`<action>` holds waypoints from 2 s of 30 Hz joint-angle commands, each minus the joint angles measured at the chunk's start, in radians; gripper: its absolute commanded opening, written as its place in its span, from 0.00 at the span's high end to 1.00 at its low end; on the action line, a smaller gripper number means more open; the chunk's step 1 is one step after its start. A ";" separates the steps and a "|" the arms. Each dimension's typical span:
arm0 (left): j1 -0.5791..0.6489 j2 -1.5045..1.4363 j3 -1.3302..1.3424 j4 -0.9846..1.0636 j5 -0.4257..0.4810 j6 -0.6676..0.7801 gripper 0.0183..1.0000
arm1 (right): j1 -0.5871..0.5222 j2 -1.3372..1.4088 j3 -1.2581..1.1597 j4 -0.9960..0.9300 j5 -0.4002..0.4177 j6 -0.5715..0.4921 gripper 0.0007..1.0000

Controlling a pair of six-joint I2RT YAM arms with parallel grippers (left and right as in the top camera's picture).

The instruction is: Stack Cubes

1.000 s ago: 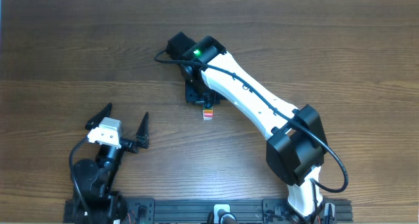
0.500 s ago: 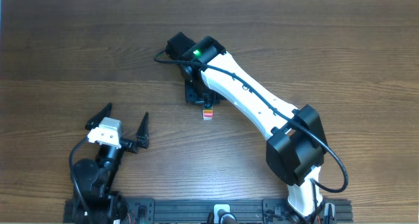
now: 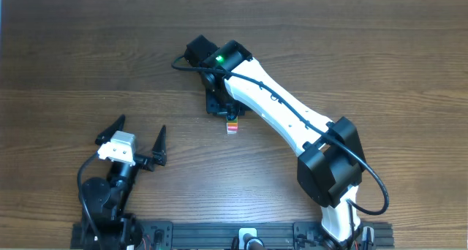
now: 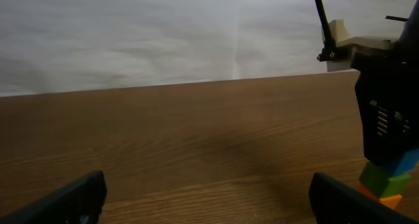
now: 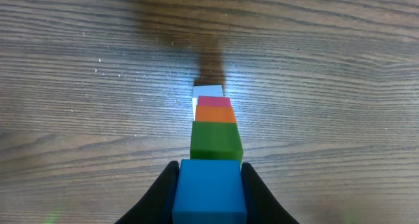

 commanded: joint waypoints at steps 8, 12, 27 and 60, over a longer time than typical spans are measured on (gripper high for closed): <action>0.002 -0.007 -0.006 0.002 0.007 0.018 0.00 | 0.006 0.027 0.012 0.008 0.032 0.017 0.98; 0.002 -0.007 -0.006 0.002 0.007 0.018 0.00 | 0.006 0.029 0.012 0.007 0.036 0.017 0.98; 0.002 -0.007 -0.006 0.002 0.007 0.018 0.00 | 0.006 0.060 0.011 0.006 0.039 0.017 0.91; 0.002 -0.007 -0.006 0.002 0.007 0.018 0.00 | -0.138 0.016 0.391 -0.003 0.100 -0.250 0.01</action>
